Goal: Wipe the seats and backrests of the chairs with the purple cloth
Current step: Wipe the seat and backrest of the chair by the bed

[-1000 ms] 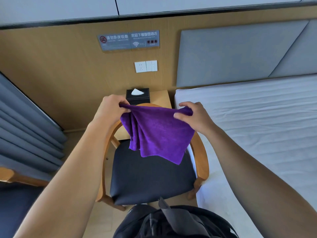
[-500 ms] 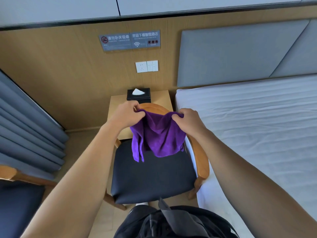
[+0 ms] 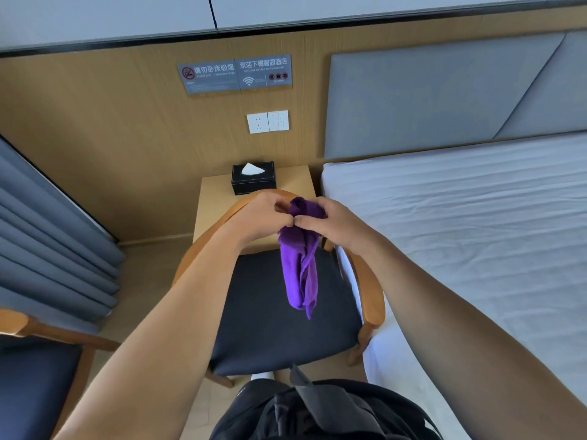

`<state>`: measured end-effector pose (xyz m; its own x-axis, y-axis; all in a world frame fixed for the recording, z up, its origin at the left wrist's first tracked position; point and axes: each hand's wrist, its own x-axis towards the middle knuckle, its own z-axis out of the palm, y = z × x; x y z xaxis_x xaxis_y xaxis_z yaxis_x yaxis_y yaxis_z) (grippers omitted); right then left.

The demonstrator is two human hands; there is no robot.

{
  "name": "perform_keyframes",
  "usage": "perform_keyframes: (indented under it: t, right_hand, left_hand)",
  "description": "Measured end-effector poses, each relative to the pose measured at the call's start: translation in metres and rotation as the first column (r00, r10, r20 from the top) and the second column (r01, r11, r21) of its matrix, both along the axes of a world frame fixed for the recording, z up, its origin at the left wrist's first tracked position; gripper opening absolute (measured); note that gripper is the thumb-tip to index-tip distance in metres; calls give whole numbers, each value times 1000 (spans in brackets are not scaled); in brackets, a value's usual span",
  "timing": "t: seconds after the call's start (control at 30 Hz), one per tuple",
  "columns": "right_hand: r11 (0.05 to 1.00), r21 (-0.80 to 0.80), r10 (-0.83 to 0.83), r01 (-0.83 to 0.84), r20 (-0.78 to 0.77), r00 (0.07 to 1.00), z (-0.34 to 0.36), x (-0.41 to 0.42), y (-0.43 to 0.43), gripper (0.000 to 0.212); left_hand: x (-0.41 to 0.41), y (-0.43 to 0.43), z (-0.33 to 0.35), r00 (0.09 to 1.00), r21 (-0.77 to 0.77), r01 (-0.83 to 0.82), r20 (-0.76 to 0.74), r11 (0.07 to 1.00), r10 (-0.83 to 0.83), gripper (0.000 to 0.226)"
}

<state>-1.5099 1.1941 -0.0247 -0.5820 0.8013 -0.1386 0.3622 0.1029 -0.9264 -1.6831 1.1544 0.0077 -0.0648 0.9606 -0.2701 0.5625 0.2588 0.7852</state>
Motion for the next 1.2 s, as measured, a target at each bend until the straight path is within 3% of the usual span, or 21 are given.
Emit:
perform_keyframes:
  t: [0.13,0.27,0.4,0.53,0.57,0.7,0.83,0.93,1.0,1.07,1.13,1.2]
  right_hand:
    - [998,65,17,-21,60,998,-12,3,0,51]
    - [962,234,-164,140,89,982,-18,0,1,37]
    - [953,256,-174,160,31,984,-9,0,0,30]
    - [965,202,-158,165,-50,986,-2,-3,-5,25]
    - [965,183,-177,188,-74,981,-1,-3,-5,25]
    - [933,177,-298,312,-100,949,0,-3,-3,21]
    - [932,244,-291,268,62,955,-7,-5,-4,27]
    - [937,318,-221,146,212,952,-13,-11,-5,60]
    - [965,228,-170,127,177,969,-13,-16,-6,99]
    - [971,204,-160,122,180,971,-13,-21,-2,122]
    - [945,326,-145,40,307,941,-13,-28,4,122]
    - [930,361,-56,-70,329,943,-12,-40,8,103]
  left_hand:
    - [0,-4,4,989,-66,84,127,994,-75,32]
    - [-3,-5,-3,996,14,73,52,997,-73,42]
    - [-15,-3,-18,989,172,-7,-147,985,33,26]
    - [-23,-5,-39,970,23,86,-229,996,-79,78]
    - [-23,-7,-43,969,3,92,-229,996,-89,82]
    - [-26,-13,-56,996,17,66,-66,998,-65,48]
    - [-25,-17,-55,994,80,100,28,992,-102,28]
    - [-27,-17,-52,988,138,111,91,984,-124,27]
    - [-34,-16,-49,976,177,115,161,977,-144,30]
    - [-44,-17,-44,961,198,130,216,972,-173,35]
    - [-56,-17,-44,959,221,159,197,962,-204,35]
    - [-68,-15,-47,960,232,187,161,954,-228,28]
